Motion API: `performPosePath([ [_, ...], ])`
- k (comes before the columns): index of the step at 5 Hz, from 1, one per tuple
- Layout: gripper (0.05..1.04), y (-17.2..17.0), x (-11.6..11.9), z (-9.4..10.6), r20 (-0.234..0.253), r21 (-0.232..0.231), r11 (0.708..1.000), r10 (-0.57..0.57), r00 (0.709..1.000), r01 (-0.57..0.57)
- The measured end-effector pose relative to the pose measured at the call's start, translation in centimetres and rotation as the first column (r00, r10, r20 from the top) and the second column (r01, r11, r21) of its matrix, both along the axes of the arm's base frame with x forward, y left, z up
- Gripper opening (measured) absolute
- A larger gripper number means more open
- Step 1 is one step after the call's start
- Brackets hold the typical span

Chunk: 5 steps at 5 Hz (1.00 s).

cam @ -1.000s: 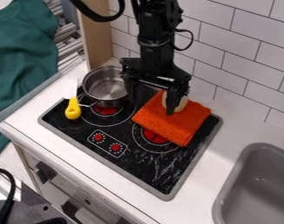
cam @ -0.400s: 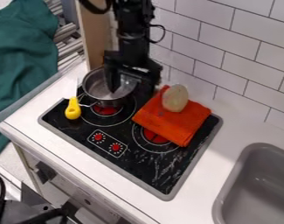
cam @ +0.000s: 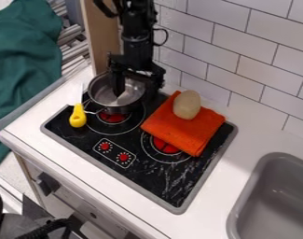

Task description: Move the silver pot to the bottom right of the stove

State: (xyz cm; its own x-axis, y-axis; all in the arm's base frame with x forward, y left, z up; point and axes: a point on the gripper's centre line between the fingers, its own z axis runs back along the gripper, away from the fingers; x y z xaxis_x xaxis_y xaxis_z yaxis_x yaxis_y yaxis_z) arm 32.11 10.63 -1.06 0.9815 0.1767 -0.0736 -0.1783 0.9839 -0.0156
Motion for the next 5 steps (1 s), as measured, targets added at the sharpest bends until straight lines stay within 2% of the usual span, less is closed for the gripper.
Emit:
performPosePath([
  [1, 0.953, -0.1, 0.1, -1.2, -0.007, 0.008, 1.0, 0.02, 1.0, -0.02],
  [2, 0.705, 0.2, -0.1, -3.0, -0.029, 0.017, 1.0, 0.02, 0.999, -0.019],
  [3, 0.4, 0.7, 0.3, -3.2, 0.011, 0.049, 0.999, 0.014, 1.0, -0.015],
  [4, 0.191, 0.8, 0.2, -3.1, 0.032, 0.059, 0.998, 0.019, 0.999, -0.021],
  [5, 0.082, 0.5, -0.6, -2.4, 0.042, 0.068, 0.998, 0.011, 0.999, -0.014],
])
